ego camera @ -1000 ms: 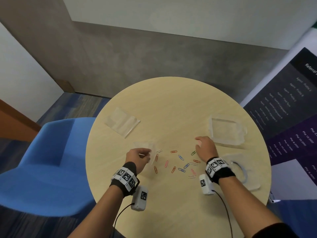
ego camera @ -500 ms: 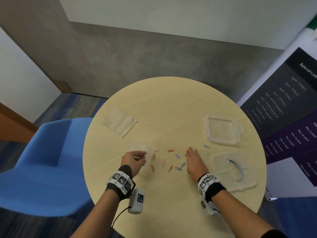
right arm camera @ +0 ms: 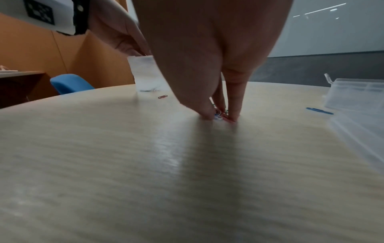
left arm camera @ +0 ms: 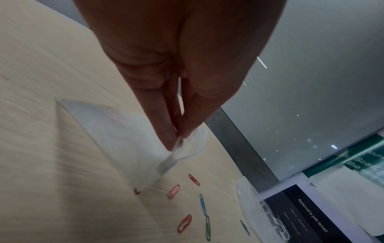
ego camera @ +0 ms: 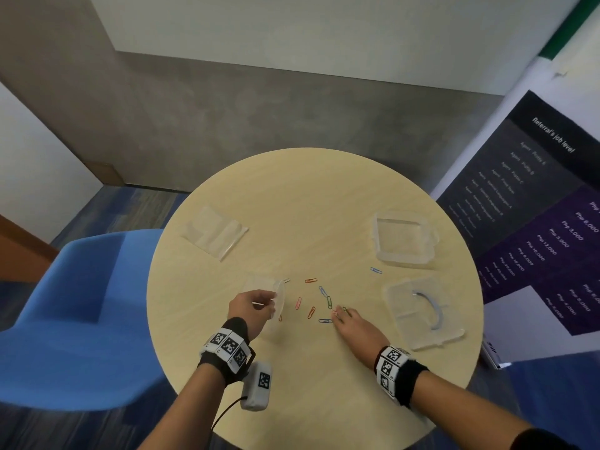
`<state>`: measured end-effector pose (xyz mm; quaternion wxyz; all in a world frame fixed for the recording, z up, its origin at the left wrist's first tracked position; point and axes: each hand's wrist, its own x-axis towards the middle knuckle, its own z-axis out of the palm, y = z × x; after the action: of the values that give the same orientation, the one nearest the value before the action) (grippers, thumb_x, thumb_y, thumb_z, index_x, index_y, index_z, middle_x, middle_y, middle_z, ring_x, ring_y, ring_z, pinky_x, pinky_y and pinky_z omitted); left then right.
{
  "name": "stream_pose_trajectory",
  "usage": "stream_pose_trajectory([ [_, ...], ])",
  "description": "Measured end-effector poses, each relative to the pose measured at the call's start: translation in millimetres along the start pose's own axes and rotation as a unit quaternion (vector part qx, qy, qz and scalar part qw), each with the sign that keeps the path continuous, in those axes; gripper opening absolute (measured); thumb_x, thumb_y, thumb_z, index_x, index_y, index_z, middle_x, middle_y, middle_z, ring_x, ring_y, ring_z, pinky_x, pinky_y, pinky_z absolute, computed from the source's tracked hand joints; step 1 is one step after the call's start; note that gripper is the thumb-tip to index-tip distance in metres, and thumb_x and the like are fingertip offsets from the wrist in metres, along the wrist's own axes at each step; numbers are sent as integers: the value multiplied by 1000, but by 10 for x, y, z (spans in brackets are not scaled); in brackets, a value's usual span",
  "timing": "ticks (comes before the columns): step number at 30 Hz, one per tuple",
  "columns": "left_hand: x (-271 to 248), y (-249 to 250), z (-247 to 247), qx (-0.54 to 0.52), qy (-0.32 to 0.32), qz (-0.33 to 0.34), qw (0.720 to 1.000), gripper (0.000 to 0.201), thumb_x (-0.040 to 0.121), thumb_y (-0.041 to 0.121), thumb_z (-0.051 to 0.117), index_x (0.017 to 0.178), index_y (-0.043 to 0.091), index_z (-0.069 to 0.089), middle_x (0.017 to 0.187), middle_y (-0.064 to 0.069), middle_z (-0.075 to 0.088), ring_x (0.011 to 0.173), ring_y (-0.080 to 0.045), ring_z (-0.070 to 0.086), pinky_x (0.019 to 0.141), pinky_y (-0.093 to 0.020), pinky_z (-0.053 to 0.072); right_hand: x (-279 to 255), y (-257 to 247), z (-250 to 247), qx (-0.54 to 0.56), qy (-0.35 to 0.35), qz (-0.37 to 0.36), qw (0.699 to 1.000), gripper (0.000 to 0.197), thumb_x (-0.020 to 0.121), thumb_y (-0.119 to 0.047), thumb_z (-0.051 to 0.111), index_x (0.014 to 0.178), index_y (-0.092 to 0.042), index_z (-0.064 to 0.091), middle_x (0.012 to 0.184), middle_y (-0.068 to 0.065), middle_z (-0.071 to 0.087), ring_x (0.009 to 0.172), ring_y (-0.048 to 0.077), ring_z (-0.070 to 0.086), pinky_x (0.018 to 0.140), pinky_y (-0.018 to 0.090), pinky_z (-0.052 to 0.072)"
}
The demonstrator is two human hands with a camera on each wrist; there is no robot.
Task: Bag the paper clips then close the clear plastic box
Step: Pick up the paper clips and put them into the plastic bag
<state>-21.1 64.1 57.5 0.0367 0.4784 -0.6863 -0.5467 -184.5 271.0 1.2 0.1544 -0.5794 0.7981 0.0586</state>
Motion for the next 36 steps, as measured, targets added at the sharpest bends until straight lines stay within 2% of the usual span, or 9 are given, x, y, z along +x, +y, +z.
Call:
stream_pose_trajectory([
  [4, -53, -8, 14, 4, -4, -1, 1000, 21, 85, 7, 64, 97, 19, 75, 88, -8, 77, 83, -26, 74, 73, -25, 54, 37, -11, 29, -21, 2, 9, 1000, 49, 80, 16, 52, 128, 8, 50, 124, 21, 59, 105, 33, 58, 74, 39, 58],
  [9, -101, -17, 30, 16, -5, -7, 1000, 22, 85, 5, 64, 100, 16, 76, 89, -6, 75, 81, -24, 74, 75, -26, 56, 188, -88, -181, -47, -24, 14, 999, 32, 90, 12, 40, 116, 6, 58, 118, 20, 57, 106, 33, 55, 85, 40, 50],
  [15, -123, 43, 37, 32, -15, -8, 999, 26, 83, 4, 64, 103, 16, 75, 86, 0, 73, 79, -18, 71, 79, -28, 56, 432, -86, -452, -24, -69, 74, 995, 23, 90, 6, 49, 109, 2, 62, 110, 21, 64, 101, 35, 62, 88, 39, 48],
  [19, -112, 67, 36, 27, -16, -15, 999, 28, 82, 4, 65, 102, 19, 75, 85, 3, 74, 77, -13, 72, 86, -33, 59, 608, 122, -512, 127, 9, 173, 977, 18, 82, 0, 59, 83, -5, 77, 89, 13, 75, 86, 25, 69, 87, 30, 55],
  [23, -93, 65, 50, 10, -17, -15, 1000, 26, 81, 5, 66, 99, 21, 76, 81, 6, 73, 73, -11, 71, 86, -35, 60, 606, 347, -528, 424, 50, 328, 843, 10, 69, -3, 82, 78, -7, 79, 81, 9, 77, 71, 16, 72, 68, 21, 59],
  [27, -41, 16, 55, -8, -24, -6, 1000, 26, 80, 8, 67, 87, 32, 74, 81, 4, 75, 76, -14, 73, 85, -36, 60, 524, 320, -686, 766, 107, 323, 546, 20, 77, 12, 71, 95, 4, 70, 101, 24, 71, 83, 26, 71, 64, 23, 61],
  [29, -10, -23, 70, -37, -23, -3, 999, 27, 80, 6, 68, 82, 33, 74, 84, -1, 76, 77, -20, 74, 85, -39, 61, 533, 151, -869, 842, 98, 260, 462, 29, 81, 13, 65, 108, 4, 65, 100, 21, 70, 87, 26, 70, 68, 24, 61],
  [31, 0, -29, 100, -65, -19, 2, 998, 26, 81, 3, 67, 85, 27, 75, 82, -4, 74, 70, -20, 73, 85, -40, 61, 546, -115, -1047, 848, 64, 203, 486, 33, 80, 13, 66, 111, 2, 64, 95, 20, 71, 82, 25, 70, 70, 23, 61],
  [36, 12, 34, 150, -72, -19, 30, 997, 19, 85, 5, 66, 101, 12, 74, 87, -9, 74, 74, -23, 73, 80, -35, 61, 573, -593, -992, 709, 26, 190, 679, 25, 73, 1, 79, 98, -1, 74, 92, 18, 75, 75, 24, 74, 74, 30, 61],
])
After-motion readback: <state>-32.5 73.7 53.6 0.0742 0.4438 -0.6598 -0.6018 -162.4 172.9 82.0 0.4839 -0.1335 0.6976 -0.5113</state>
